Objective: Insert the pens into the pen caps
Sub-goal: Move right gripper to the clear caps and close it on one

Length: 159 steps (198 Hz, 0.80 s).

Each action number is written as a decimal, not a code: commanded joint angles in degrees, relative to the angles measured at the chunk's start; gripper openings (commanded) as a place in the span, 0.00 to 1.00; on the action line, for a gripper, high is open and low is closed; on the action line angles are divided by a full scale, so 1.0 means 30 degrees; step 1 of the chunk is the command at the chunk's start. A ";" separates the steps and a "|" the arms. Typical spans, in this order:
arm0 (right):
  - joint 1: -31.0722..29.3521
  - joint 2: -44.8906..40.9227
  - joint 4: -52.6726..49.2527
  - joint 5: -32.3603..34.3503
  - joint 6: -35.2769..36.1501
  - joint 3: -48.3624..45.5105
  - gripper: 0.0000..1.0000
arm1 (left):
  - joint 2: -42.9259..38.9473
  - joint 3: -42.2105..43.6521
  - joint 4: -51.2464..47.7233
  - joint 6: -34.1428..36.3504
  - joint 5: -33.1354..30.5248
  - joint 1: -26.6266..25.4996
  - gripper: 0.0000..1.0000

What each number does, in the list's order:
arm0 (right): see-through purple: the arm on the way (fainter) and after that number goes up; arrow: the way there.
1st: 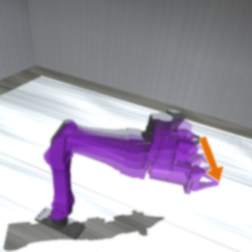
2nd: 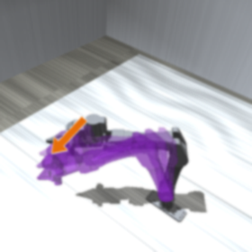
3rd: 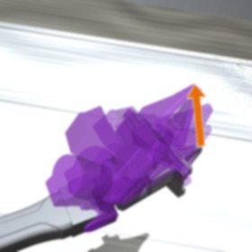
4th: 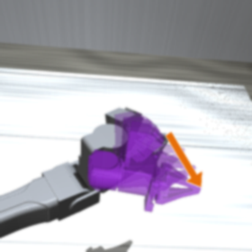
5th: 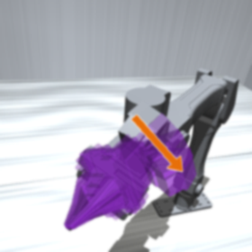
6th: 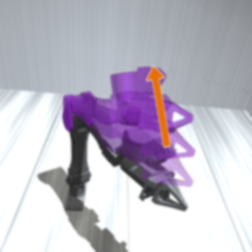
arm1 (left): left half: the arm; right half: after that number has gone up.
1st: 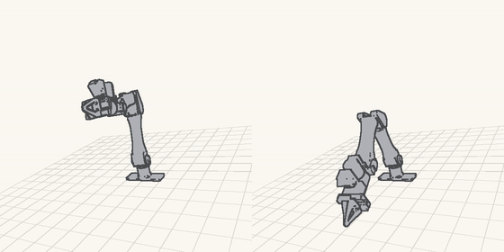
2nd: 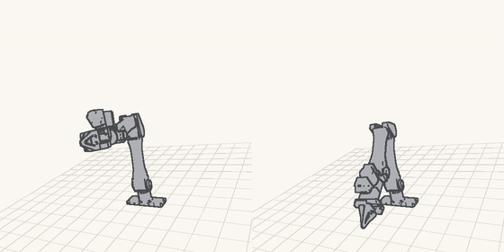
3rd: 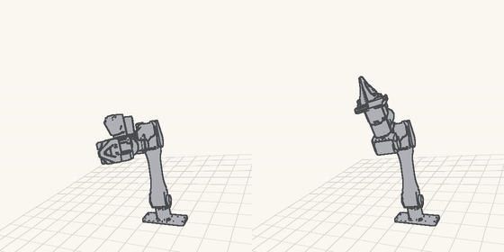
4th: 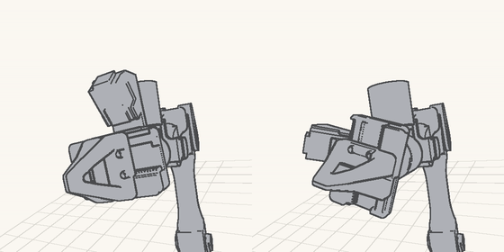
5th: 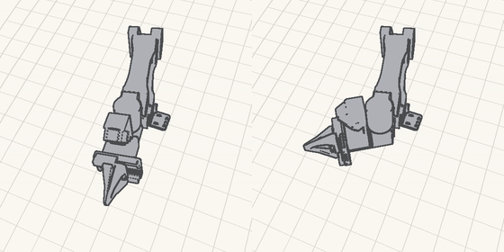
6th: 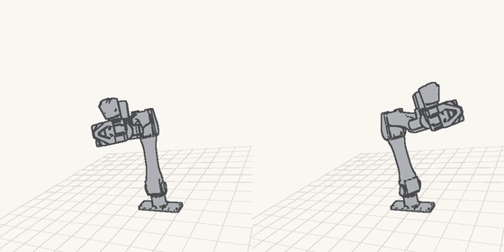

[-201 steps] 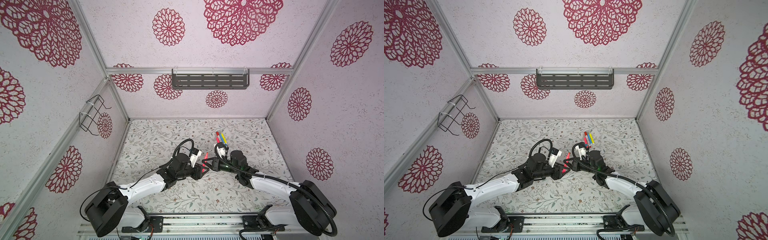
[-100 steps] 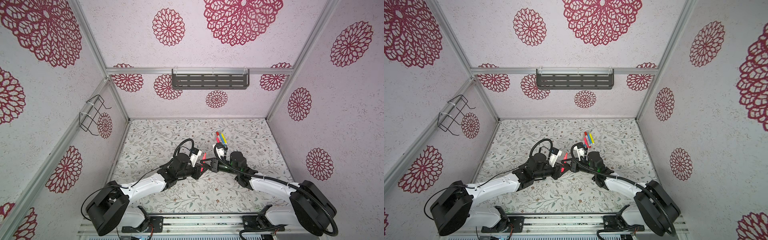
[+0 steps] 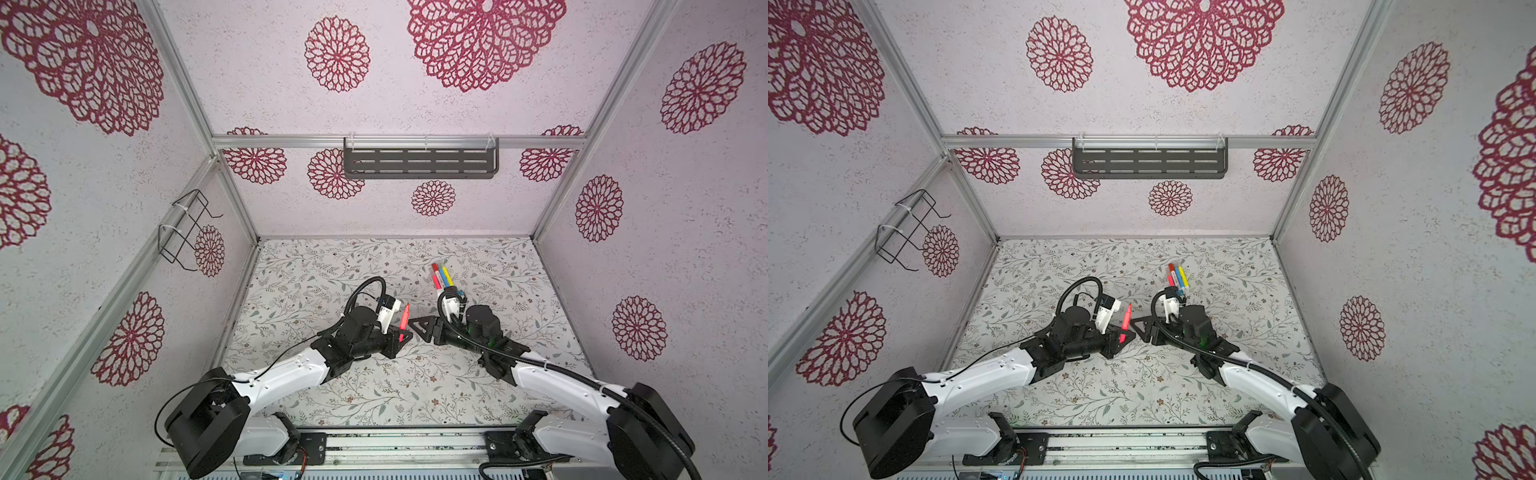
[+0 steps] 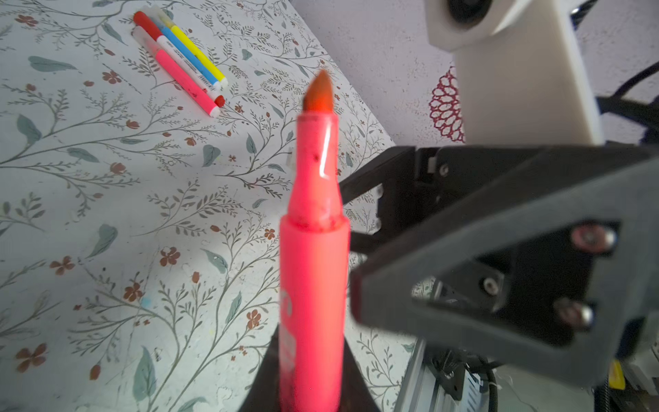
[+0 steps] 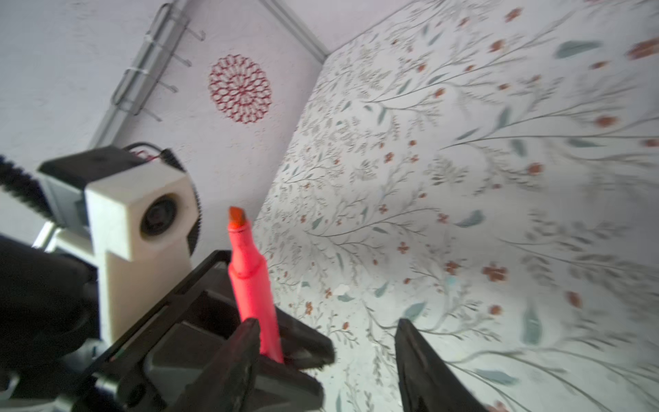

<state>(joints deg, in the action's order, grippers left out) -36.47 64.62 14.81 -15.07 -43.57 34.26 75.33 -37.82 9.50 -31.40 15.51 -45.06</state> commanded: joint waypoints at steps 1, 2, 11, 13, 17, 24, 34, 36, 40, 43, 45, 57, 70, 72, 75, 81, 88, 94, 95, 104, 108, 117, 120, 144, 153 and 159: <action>0.1722 -0.0529 -0.7151 0.5091 0.0684 0.2384 0.63 | -0.0659 -0.0316 -0.1028 0.0559 -0.1102 -0.0181 0.00; 0.1812 -0.0473 -0.7406 0.5174 0.0705 0.2528 0.63 | -0.0668 -0.0314 -0.1057 0.0576 -0.1143 -0.0183 0.00; 0.2333 0.0095 -0.9320 0.6424 0.0677 0.3533 0.63 | -0.0755 -0.0212 -0.1236 0.0591 -0.1495 -0.0347 0.00; 0.2442 0.0282 -0.9929 0.6758 0.0625 0.3766 0.63 | -0.0762 -0.0199 -0.1270 0.0600 -0.1585 -0.0394 0.00; 0.2604 0.0634 -1.0721 0.7415 0.0569 0.4252 0.62 | -0.0792 -0.0168 -0.1377 0.0595 -0.1796 -0.0497 0.00; 0.2871 0.1323 -1.2149 0.8388 0.0463 0.4982 0.62 | -0.0821 -0.0108 -0.1555 0.0634 -0.2183 -0.0666 0.00; 0.3268 0.2293 -1.3170 0.9153 0.0486 0.5726 0.59 | -0.0827 -0.0078 -0.1867 0.0721 -0.2673 -0.0958 0.00; 0.3372 0.2472 -1.3308 0.9220 0.0489 0.5808 0.58 | -0.0824 -0.0078 -0.1933 0.0735 -0.2773 -0.1016 0.00; 0.3539 0.2849 -1.3443 0.9309 0.0487 0.6019 0.56 | -0.0850 -0.0078 -0.2050 0.0752 -0.2961 -0.1133 0.00; 0.3641 0.3100 -1.3521 0.9313 0.0516 0.6133 0.53 | -0.0852 -0.0052 -0.2118 0.0766 -0.3062 -0.1216 0.00; 0.3743 0.3260 -1.3564 0.9304 0.0519 0.6232 0.51 | -0.0852 -0.0049 -0.2171 0.0761 -0.3119 -0.1271 0.00; 0.4064 0.4298 -1.3723 0.9506 0.0664 0.6777 0.44 | -0.0924 -0.0019 -0.2409 0.0767 -0.3496 -0.1527 0.00; 0.4280 0.5361 -1.4083 1.0026 0.0899 0.7538 0.43 | -0.1075 0.0038 -0.2646 0.0749 -0.3825 -0.1750 0.00; 0.4313 0.5503 -1.4159 1.0105 0.0900 0.7645 0.43 | -0.1098 0.0061 -0.2677 0.0764 -0.3874 -0.1793 0.00; 0.4379 0.5728 -1.4233 1.0200 0.0974 0.7787 0.43 | -0.1154 0.0090 -0.2705 0.0768 -0.3945 -0.1826 0.00; 0.4558 0.6155 -1.4266 1.0246 0.1044 0.8040 0.43 | -0.1265 0.0174 -0.2726 0.0765 -0.3997 -0.1856 0.00; 0.4885 0.6627 -1.4139 1.0068 0.1101 0.8223 0.42 | -0.1409 0.0334 -0.2683 0.0765 -0.4063 -0.1886 0.00; 0.5101 0.7037 -1.4057 0.9825 0.1192 0.8386 0.41 | -0.1538 0.0436 -0.2640 0.0714 -0.4105 -0.1870 0.00; 0.5142 0.7119 -1.4052 0.9797 0.1193 0.8414 0.41 | -0.1561 0.0458 -0.2639 0.0726 -0.4110 -0.1878 0.00; 0.5445 0.7754 -1.4111 0.9596 0.1367 0.8784 0.41 | -0.1764 0.0606 -0.2638 0.0690 -0.4166 -0.1869 0.00; 0.5542 0.8068 -1.4185 0.9587 0.1377 0.8933 0.40 | -0.1852 0.0664 -0.2638 0.0681 -0.4200 -0.1877 0.00; 0.5717 0.8679 -1.4201 0.9573 0.1455 0.9249 0.39 | -0.2032 0.0768 -0.2693 0.0691 -0.4253 -0.1870 0.00; 0.5766 0.8883 -1.4235 0.9551 0.1432 0.9364 0.39 | -0.2091 0.0812 -0.2696 0.0686 -0.4289 -0.1879 0.00; 0.5865 1.0515 -1.5056 0.9750 0.1473 1.0332 0.36 | -0.2411 0.1075 -0.2697 0.0621 -0.4385 -0.1881 0.00; 0.5866 1.0862 -1.5062 0.9755 0.1466 1.0411 0.36 | -0.2487 0.1163 -0.2646 0.0603 -0.4375 -0.1885 0.00; 0.5859 1.1039 -1.5001 0.9786 0.1478 1.0406 0.36 | -0.2520 0.1209 -0.2638 0.0564 -0.4361 -0.1870 0.00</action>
<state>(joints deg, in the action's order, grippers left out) -19.03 96.18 -27.16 12.38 -40.07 63.70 68.90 -35.05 1.61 -30.04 3.38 -50.17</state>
